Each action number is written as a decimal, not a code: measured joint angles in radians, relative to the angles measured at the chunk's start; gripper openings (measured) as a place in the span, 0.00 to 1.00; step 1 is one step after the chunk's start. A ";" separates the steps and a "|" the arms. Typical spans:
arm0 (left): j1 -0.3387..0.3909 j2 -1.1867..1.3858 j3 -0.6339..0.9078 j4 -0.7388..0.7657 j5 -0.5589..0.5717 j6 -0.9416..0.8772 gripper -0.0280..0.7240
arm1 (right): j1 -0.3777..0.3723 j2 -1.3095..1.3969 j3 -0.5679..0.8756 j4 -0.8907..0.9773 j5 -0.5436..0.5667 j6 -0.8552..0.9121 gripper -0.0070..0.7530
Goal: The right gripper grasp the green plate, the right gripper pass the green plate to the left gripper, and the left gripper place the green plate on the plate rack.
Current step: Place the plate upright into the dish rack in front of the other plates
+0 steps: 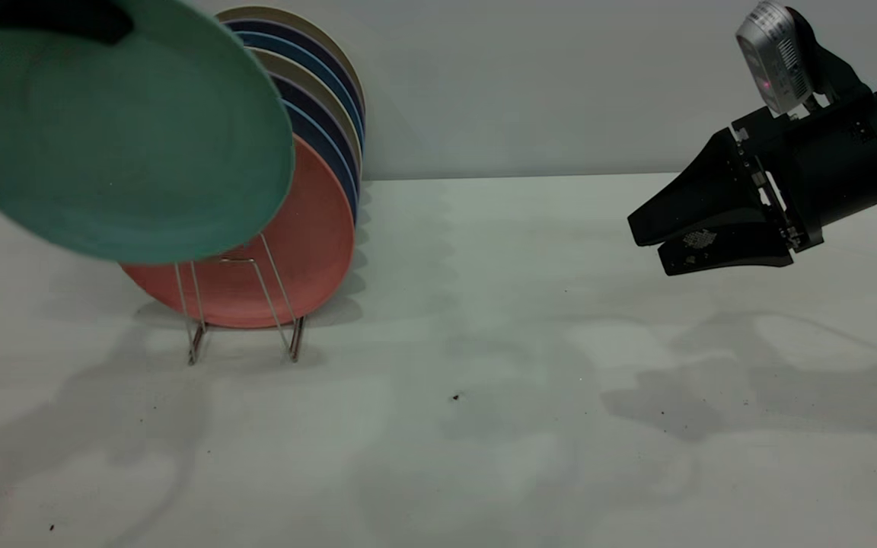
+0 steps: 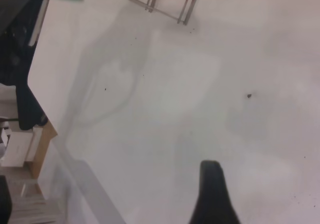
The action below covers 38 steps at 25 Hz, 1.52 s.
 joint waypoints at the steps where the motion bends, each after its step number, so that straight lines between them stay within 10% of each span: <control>1: 0.000 0.014 -0.020 0.000 0.008 0.000 0.18 | 0.000 0.000 0.000 -0.001 -0.001 0.000 0.75; 38: -0.021 0.210 -0.154 0.077 0.014 0.001 0.18 | 0.000 0.000 0.000 -0.019 -0.003 0.001 0.75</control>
